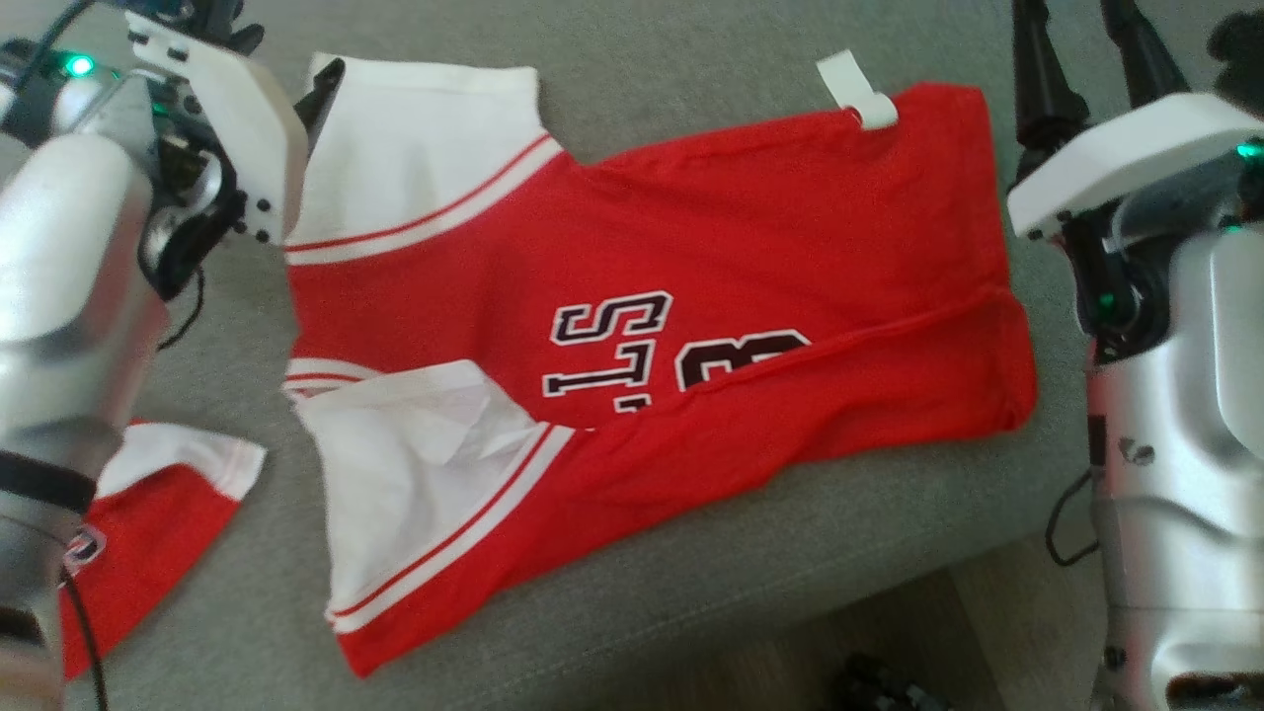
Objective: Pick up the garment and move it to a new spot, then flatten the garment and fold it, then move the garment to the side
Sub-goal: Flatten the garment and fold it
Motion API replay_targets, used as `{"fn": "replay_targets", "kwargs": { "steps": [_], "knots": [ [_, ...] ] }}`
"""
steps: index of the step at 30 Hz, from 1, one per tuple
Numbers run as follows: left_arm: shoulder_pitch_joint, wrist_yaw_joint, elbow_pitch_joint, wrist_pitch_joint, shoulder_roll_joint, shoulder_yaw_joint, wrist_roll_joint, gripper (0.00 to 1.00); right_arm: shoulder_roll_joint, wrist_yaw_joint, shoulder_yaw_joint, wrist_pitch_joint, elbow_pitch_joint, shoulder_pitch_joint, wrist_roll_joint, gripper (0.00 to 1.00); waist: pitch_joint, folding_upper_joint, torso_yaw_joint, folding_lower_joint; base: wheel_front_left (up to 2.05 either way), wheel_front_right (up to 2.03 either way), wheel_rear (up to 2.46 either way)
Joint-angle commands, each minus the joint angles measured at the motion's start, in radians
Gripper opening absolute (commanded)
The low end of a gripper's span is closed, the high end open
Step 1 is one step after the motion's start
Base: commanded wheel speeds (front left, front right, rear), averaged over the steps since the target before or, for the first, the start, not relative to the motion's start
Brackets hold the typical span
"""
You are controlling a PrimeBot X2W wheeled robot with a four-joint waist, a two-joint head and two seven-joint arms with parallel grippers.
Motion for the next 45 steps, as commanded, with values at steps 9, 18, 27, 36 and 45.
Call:
{"fn": "replay_targets", "kwargs": {
  "steps": [9,18,27,36,45],
  "knots": [
    [-0.148,-0.001,0.088,0.040,0.098,-0.084,-0.111,1.00,0.007,-0.001,0.041,-0.041,-0.007,-0.070,0.045,1.00,0.088,0.0000,-0.077,-0.0001,0.00,0.00,0.00],
    [-0.180,-0.001,0.126,0.048,0.093,-0.180,-0.191,1.00,0.007,-0.001,0.039,-0.050,0.009,-0.080,0.044,1.00,0.103,0.0000,-0.075,-0.0001,0.00,0.00,0.00],
    [-0.202,-0.001,0.066,-0.032,0.071,-0.251,-0.307,0.00,0.005,-0.001,-0.011,-0.018,0.073,-0.104,-0.013,1.00,0.073,0.0000,0.000,-0.0001,0.00,0.00,0.00],
    [-0.183,-0.001,0.011,-0.188,0.036,-0.268,-0.327,0.00,-0.090,-0.001,-0.016,0.074,0.222,-0.122,-0.010,1.00,0.013,0.0000,0.113,-0.0001,0.00,0.00,0.00],
    [-0.109,0.003,-0.084,-0.222,0.041,-0.317,-0.333,0.00,-0.185,-0.001,-0.028,0.185,0.441,-0.158,-0.082,1.00,-0.003,0.0000,0.201,-0.0001,0.00,0.00,0.00]
  ]
}}
